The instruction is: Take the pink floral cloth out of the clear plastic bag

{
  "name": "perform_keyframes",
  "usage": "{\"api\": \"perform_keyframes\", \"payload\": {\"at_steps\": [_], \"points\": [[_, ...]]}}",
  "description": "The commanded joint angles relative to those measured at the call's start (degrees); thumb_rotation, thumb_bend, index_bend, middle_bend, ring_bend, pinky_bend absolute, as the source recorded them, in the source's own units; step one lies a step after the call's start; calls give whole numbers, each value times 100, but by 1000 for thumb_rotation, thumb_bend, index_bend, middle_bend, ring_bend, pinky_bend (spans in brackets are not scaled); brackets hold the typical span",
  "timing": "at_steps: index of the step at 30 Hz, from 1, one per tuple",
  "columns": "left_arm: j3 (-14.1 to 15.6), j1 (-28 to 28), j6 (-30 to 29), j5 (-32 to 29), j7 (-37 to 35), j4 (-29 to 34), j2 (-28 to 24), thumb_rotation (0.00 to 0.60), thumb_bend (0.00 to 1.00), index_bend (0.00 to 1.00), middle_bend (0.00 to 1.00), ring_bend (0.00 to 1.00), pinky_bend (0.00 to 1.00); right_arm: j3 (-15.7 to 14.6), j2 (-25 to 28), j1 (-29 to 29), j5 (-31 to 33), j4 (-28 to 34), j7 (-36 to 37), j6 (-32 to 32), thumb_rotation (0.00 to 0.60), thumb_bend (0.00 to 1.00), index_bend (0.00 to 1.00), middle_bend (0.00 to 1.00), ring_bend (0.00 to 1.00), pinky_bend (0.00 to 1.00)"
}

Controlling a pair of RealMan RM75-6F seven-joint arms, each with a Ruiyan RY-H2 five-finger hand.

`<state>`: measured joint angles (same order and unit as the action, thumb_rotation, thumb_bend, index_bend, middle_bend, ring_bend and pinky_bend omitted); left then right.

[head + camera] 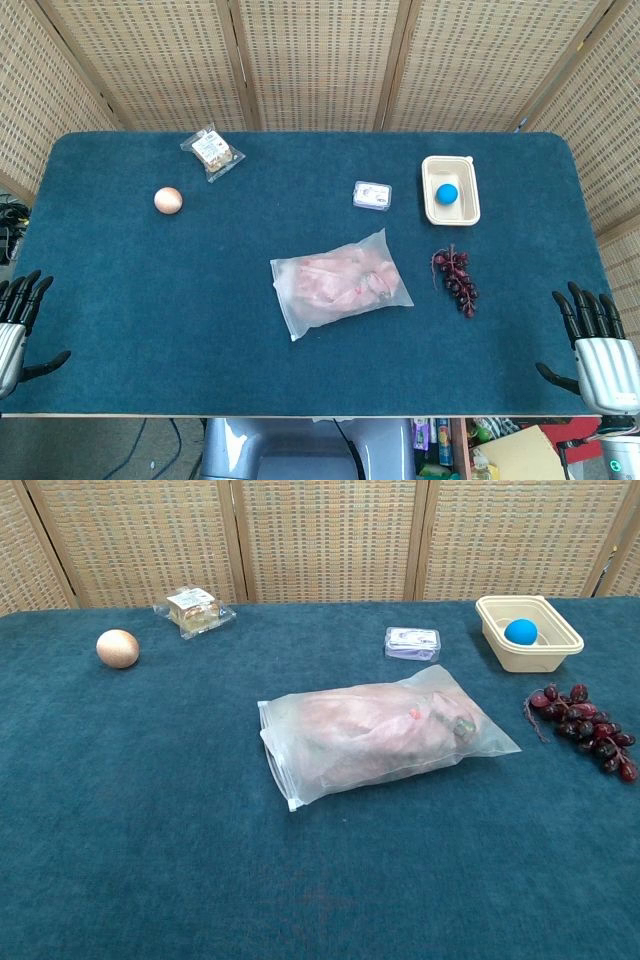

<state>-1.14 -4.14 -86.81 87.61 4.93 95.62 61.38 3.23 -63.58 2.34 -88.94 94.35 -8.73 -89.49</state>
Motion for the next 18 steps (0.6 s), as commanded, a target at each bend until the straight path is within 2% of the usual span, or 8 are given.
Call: {"api": "perform_keyframes", "payload": {"at_steps": [1,6,11,15,17,18], "points": [[4,-9,42,-35,87,9,28,600,14,0,0,0,0,13,5,1,24,10,2,10,600,0,0,0,0,0],[0,-20,75,-57,151,-21,64,600,15,0,0,0,0,7,-23,44,27,-31,4,102,600,0,0,0,0,0],[-3,-13,56,-37,21,-53,59,600,20,0,0,0,0,9,-51,309,-84,-44,233,486,600,0,0,0,0,0],[-37,-16,21,-43,14,-85,88,600,20,0,0,0,0,133,13,938,-431,-98,484,1134,600,0,0,0,0,0],[-70,-20,13,-88,70,-116,127,600,20,0,0,0,0,260,86,1484,-598,-70,914,1716,600,0,0,0,0,0],[-132,-14,-42,-154,192,-137,161,600,20,0,0,0,0,381,86,1965,-731,-19,1027,2231,600,0,0,0,0,0]]}}
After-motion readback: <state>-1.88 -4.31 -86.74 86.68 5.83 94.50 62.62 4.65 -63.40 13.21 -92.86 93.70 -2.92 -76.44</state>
